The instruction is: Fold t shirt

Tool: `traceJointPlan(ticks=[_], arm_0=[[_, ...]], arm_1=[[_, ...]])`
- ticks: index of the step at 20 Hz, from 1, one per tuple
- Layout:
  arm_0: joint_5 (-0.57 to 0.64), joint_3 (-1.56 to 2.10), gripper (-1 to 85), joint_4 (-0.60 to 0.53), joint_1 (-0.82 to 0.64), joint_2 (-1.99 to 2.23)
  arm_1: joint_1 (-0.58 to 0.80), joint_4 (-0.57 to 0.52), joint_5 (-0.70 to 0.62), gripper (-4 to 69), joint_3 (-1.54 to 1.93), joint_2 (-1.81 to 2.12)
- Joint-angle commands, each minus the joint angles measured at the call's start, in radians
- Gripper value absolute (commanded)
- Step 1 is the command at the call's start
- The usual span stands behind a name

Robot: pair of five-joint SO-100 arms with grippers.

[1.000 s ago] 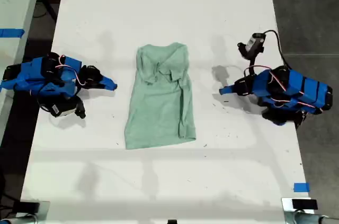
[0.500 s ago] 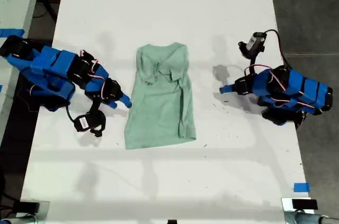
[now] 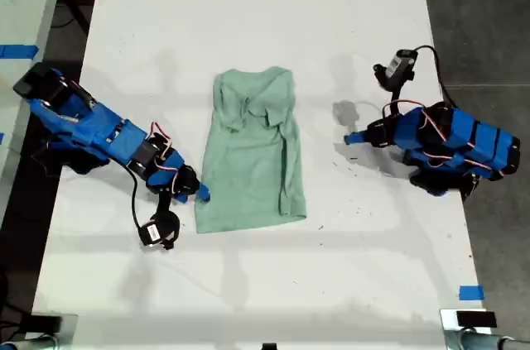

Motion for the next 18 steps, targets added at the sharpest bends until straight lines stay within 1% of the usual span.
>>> traceJointPlan(ticks=[1,5,6,7,8,9,11,13,14,15,17,18], arm_0=[[0.037,-0.011,19.1,-0.117,-0.003,-0.051],[0.089,-0.02,17.2,-0.227,-0.021,-0.146],[0.121,-0.028,9.3,-0.267,-0.029,-0.173],[0.124,-0.029,-0.1,-0.304,-0.034,-0.189],[0.141,-0.051,-0.1,-0.313,-0.035,-0.206],[0.144,-0.092,-0.1,-0.267,-0.037,-0.216],[0.133,-0.218,-0.1,-0.081,-0.035,-0.213],[0.16,-0.382,-0.1,0.081,-0.051,-0.216],[0.201,-0.483,-0.1,0.137,-0.075,-0.244],[0.245,-0.627,-0.1,0.216,-0.103,-0.302],[0.35,-1.046,-0.1,0.396,-0.15,-0.503],[0.399,-1.186,-0.1,0.419,-0.167,-0.574]], arm_1=[[0.005,-0.003,-0.015,7.9,0.087,0.014],[0.005,-0.003,-0.018,7.9,0.087,0.014],[0.005,-0.003,-0.021,7.9,0.086,0.014],[0.005,-0.003,-0.021,7.8,0.086,0.014],[0.005,-0.003,-0.023,7.8,0.086,0.014],[0.005,-0.003,-0.023,7.8,0.086,0.014],[0.005,-0.003,-0.025,7.8,0.086,0.014],[0.005,-0.003,-0.025,7.7,0.086,0.014],[0.005,-0.003,-0.025,7.7,0.086,0.014],[0.006,-0.003,-0.025,7.7,0.086,0.014],[0.006,-0.003,-0.025,7.7,0.086,0.014],[0.006,-0.003,-0.025,7.7,0.086,0.014]])
